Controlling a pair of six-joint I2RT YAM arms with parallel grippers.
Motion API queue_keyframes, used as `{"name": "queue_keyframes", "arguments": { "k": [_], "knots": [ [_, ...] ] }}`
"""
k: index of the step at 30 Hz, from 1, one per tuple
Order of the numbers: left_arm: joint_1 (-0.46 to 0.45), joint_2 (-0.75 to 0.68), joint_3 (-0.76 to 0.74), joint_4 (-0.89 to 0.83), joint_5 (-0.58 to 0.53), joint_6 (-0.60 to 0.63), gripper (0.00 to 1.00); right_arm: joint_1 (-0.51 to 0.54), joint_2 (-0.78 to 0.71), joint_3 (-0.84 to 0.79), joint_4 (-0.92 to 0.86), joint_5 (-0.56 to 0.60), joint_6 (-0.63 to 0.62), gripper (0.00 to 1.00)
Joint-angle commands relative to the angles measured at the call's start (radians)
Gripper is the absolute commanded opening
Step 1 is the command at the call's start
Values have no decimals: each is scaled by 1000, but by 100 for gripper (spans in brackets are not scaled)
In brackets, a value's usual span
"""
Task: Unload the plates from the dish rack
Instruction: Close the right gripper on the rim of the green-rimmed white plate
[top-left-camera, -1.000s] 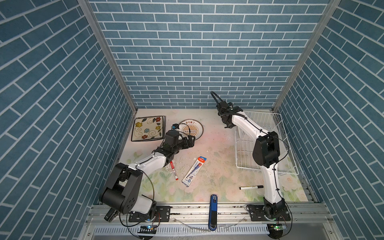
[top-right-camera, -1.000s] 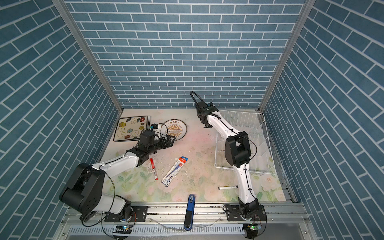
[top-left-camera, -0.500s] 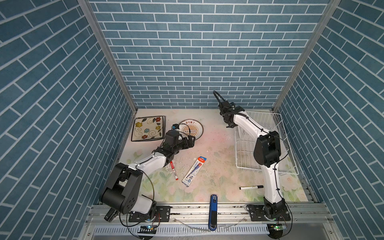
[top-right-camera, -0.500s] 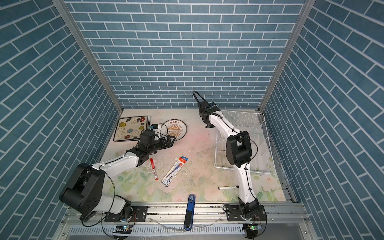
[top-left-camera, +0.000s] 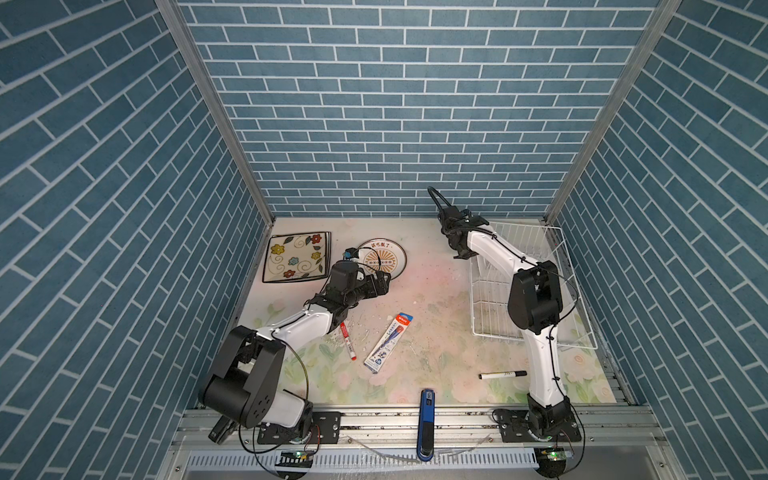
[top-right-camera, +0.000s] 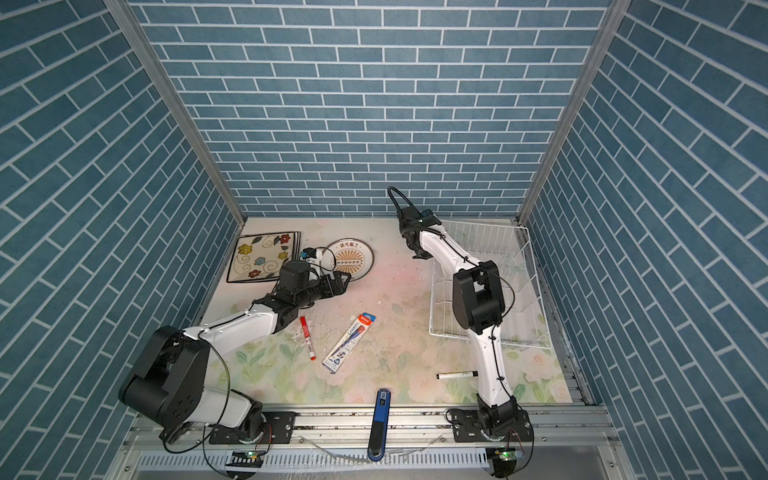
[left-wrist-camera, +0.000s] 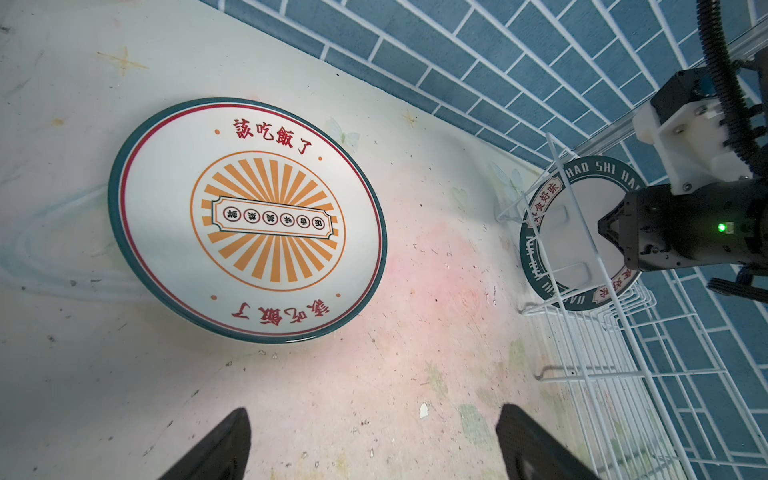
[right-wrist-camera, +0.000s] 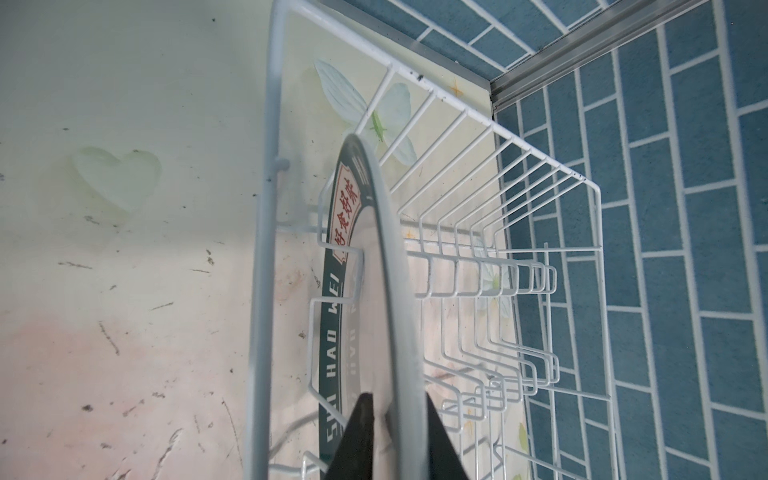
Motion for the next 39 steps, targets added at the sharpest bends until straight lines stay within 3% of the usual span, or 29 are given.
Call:
{"name": "queue_keyframes", "arguments": {
  "k": [1, 13, 22, 39],
  "knots": [
    [-5, -15, 2, -18, 4, -2, 95, -4, -23, -28, 1, 2, 29, 19],
    [-5, -17, -4, -20, 2, -1, 95, -2, -21, -14, -10, -2, 41, 12],
    [-5, -20, -6, -24, -3, -2, 95, 2, -17, 9, -28, 21, 55, 0],
    [-5, -19, 2, -27, -4, 1, 95, 14, -6, 43, -39, 127, 37, 0]
  ]
}}
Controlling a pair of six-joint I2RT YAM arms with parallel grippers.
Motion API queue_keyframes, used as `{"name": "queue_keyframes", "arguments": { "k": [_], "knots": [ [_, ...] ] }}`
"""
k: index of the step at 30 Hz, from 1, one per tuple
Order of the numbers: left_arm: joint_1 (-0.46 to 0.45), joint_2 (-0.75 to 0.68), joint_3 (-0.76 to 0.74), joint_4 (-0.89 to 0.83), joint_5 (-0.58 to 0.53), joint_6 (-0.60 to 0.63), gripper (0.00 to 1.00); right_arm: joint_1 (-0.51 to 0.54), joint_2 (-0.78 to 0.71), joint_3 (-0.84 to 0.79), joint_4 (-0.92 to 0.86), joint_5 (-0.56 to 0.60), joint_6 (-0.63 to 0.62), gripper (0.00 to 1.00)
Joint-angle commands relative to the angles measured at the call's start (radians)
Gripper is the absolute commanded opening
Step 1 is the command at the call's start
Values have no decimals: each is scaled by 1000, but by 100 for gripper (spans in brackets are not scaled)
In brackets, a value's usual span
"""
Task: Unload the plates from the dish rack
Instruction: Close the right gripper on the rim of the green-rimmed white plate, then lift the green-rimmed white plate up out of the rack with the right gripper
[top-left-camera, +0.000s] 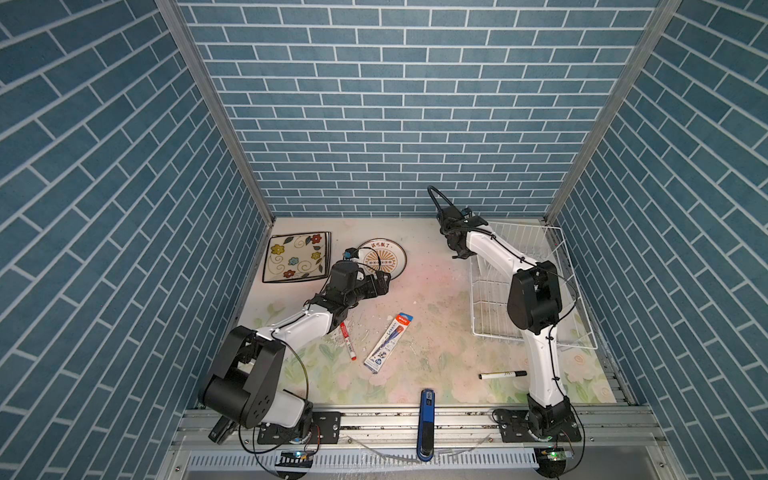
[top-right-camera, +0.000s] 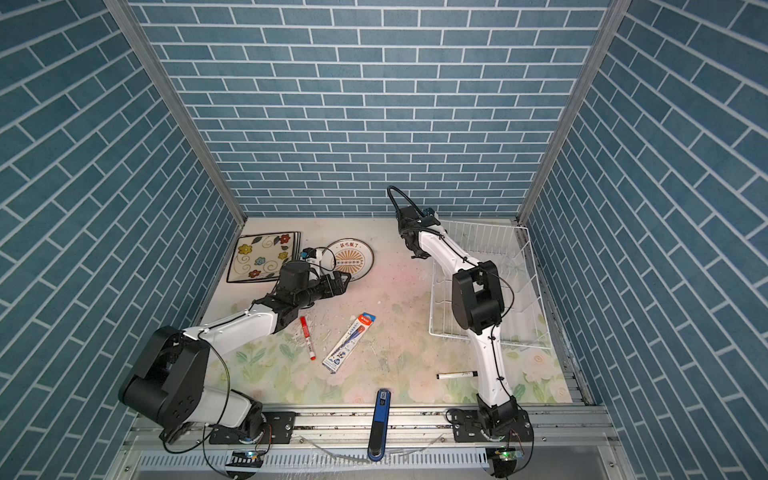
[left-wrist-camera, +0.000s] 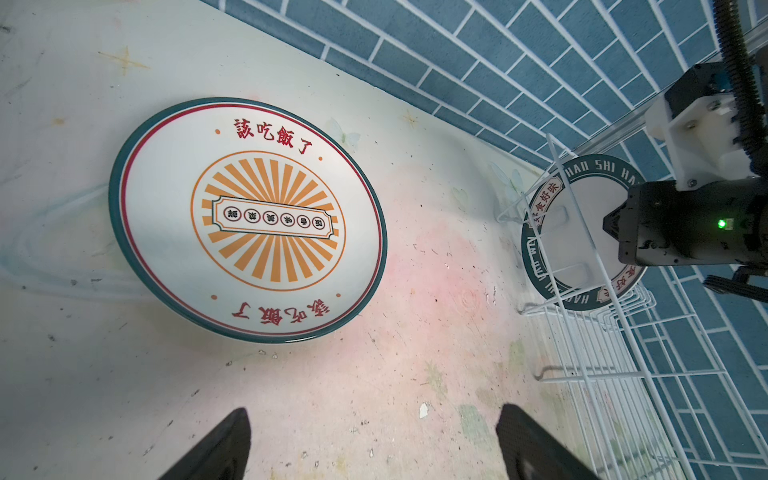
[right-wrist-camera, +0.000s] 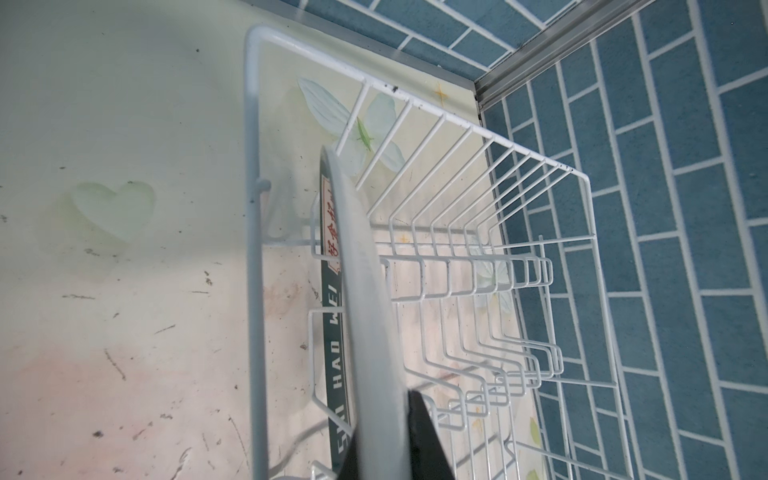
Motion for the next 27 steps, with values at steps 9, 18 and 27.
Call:
{"name": "queue_keyframes", "arguments": {
  "k": [9, 18, 27],
  "knots": [
    [-5, -20, 8, -30, 0, 3, 95, 8, -25, 45, -31, 110, -52, 0],
    [-5, -22, 8, -35, 1, 1, 95, 15, -82, 45, -24, 136, -72, 0],
    [-6, -46, 7, -49, -7, 3, 95, 27, -110, 52, -18, 136, -86, 0]
  ]
}}
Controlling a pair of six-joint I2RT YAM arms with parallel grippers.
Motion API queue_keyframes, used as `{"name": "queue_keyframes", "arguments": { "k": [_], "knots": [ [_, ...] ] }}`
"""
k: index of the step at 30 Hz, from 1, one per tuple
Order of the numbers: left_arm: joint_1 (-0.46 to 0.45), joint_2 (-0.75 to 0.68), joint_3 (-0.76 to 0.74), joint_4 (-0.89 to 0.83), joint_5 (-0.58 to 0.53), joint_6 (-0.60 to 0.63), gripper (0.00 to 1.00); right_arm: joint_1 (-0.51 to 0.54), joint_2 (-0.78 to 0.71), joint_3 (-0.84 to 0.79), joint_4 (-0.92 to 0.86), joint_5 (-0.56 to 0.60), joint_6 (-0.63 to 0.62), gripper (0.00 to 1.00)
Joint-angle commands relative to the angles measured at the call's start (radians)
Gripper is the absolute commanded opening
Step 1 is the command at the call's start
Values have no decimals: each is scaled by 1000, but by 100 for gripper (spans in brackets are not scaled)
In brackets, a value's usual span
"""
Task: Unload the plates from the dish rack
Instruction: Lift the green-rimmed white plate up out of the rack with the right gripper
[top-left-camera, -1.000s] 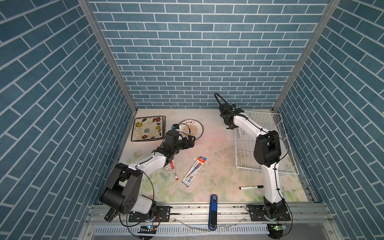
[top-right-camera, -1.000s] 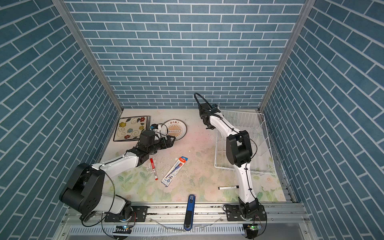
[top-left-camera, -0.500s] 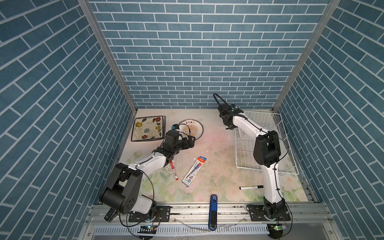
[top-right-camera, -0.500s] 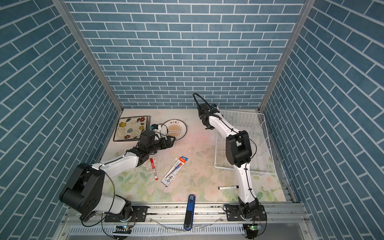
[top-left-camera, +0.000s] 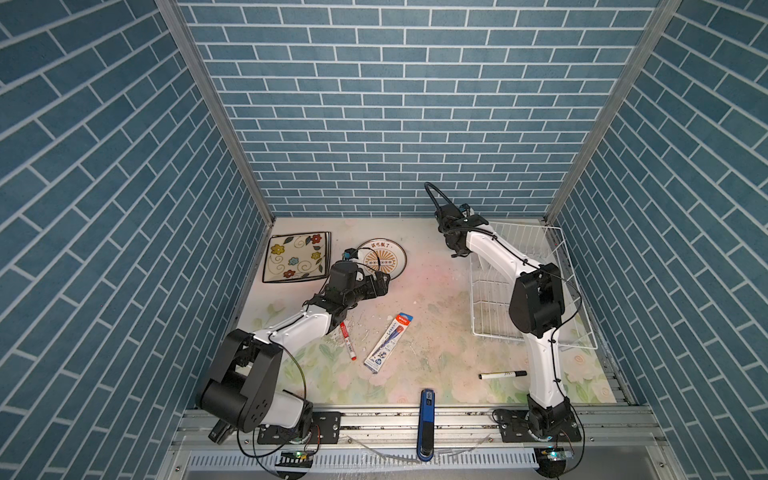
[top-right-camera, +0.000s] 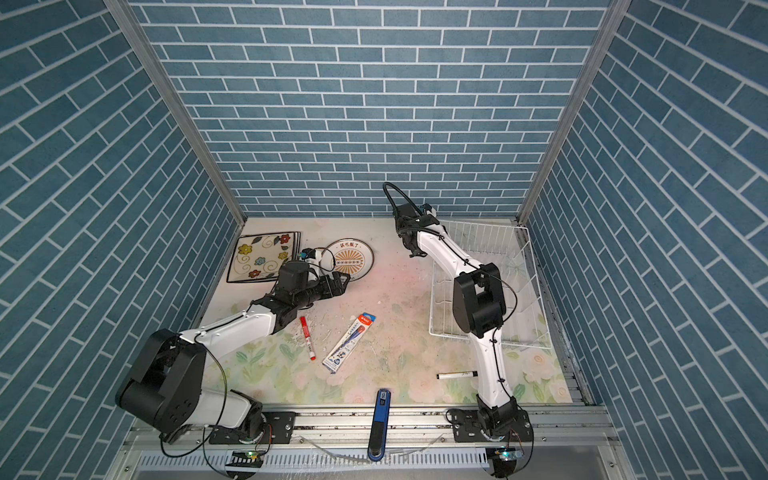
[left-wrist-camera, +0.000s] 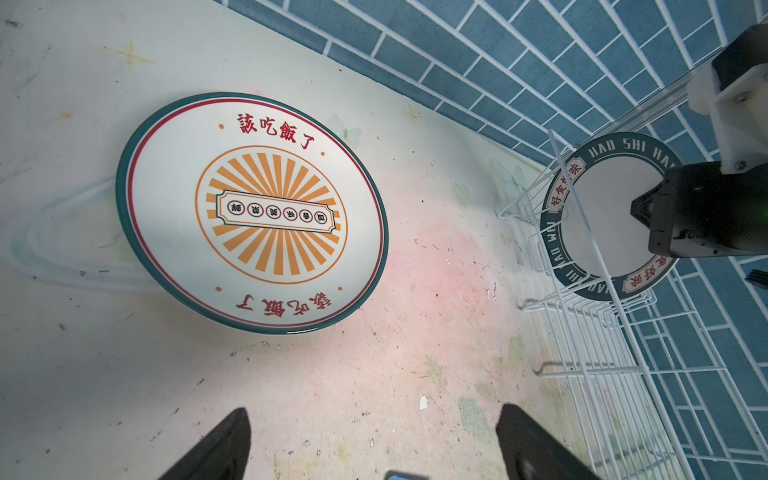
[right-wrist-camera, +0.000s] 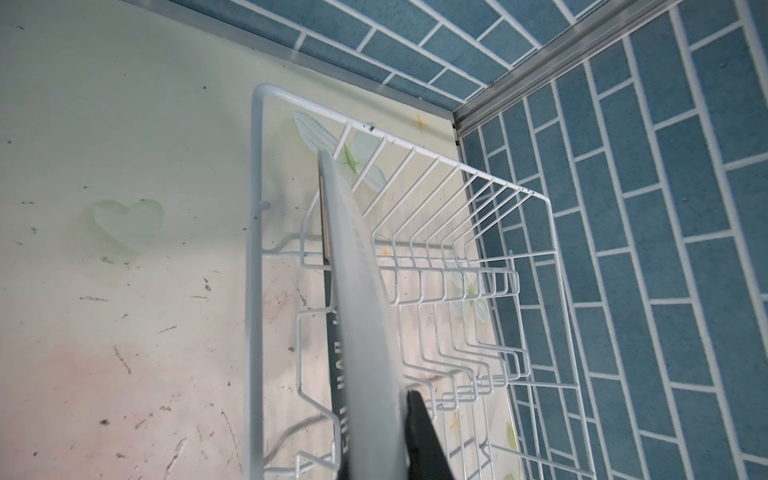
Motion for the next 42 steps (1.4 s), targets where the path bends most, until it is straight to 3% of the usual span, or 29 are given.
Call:
{"name": "queue_keyframes", "arguments": {
  "k": [1, 19, 31, 34, 42],
  "knots": [
    [-5, -23, 7, -14, -6, 3, 95, 5, -67, 51, -18, 84, -44, 0],
    [-18, -71, 4, -49, -24, 2, 95, 51, -158, 59, -6, 125, -81, 0],
    [-25, -175, -11, -100, -44, -2, 95, 118, -296, 37, 16, 149, -120, 0],
    [-27, -206, -28, -114, -49, -4, 95, 135, -377, -26, 74, 105, -137, 0],
    [-27, -276, -33, -158, -61, -1, 95, 143, -718, -363, 392, -161, -120, 0]
  ]
}}
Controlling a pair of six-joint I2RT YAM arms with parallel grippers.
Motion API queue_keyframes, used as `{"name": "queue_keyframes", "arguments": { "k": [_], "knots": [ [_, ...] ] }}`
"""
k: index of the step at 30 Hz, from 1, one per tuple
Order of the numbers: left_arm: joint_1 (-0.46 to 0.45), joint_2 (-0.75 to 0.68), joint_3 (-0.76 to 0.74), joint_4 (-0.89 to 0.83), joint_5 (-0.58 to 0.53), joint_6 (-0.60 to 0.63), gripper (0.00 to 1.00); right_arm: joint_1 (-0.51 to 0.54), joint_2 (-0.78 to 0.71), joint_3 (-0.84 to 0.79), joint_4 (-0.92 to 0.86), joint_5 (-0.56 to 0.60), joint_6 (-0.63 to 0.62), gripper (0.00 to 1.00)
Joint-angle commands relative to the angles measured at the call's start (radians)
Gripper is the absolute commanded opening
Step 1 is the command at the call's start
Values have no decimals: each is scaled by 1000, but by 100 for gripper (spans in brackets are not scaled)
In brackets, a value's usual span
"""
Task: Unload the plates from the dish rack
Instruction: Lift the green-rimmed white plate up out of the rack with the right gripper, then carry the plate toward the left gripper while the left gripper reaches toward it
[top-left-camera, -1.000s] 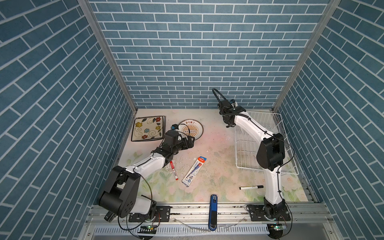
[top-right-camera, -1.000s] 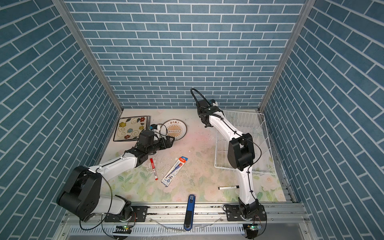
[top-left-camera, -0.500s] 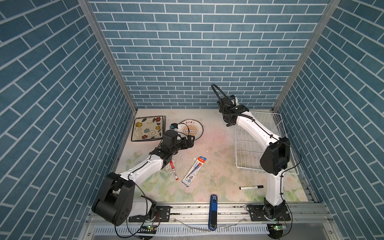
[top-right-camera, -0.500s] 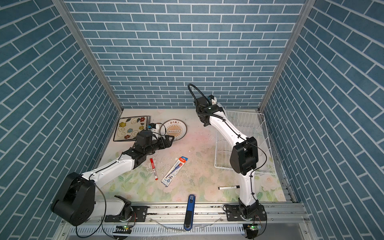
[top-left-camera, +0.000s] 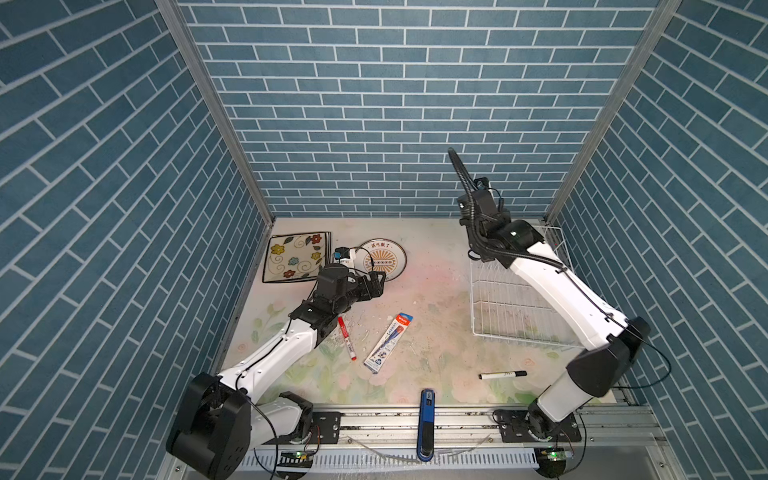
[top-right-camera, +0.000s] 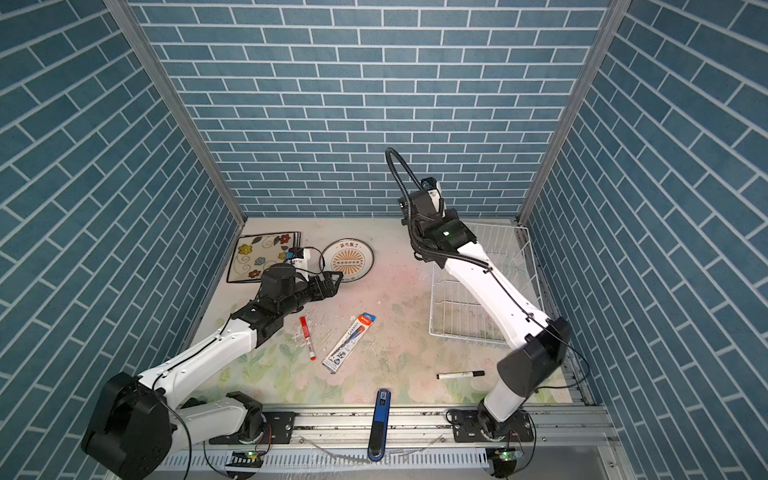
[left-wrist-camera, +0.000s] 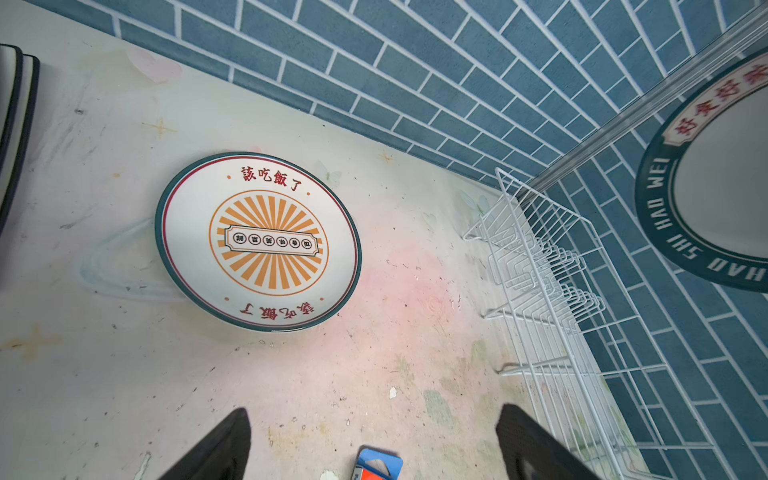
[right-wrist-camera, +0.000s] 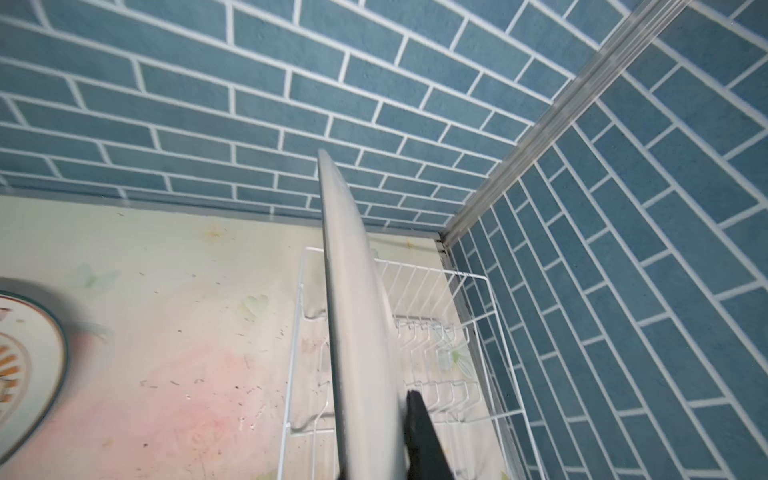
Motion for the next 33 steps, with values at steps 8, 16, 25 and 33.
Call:
{"name": "queue_keyframes", "arguments": {
  "k": [8, 16, 25, 33],
  "knots": [
    [-7, -26, 2, -8, 21, -22, 95, -1, -321, -266, 291, -270, 72, 0],
    [-7, 8, -10, 87, 108, -99, 95, -9, -426, -408, 367, -398, 159, 0],
    [-6, 31, -1, 137, 154, -137, 95, -36, -441, -516, 453, -514, 216, 0],
    [-7, 44, -12, 199, 182, -173, 95, -118, -397, -577, 512, -688, 310, 0]
  ]
}}
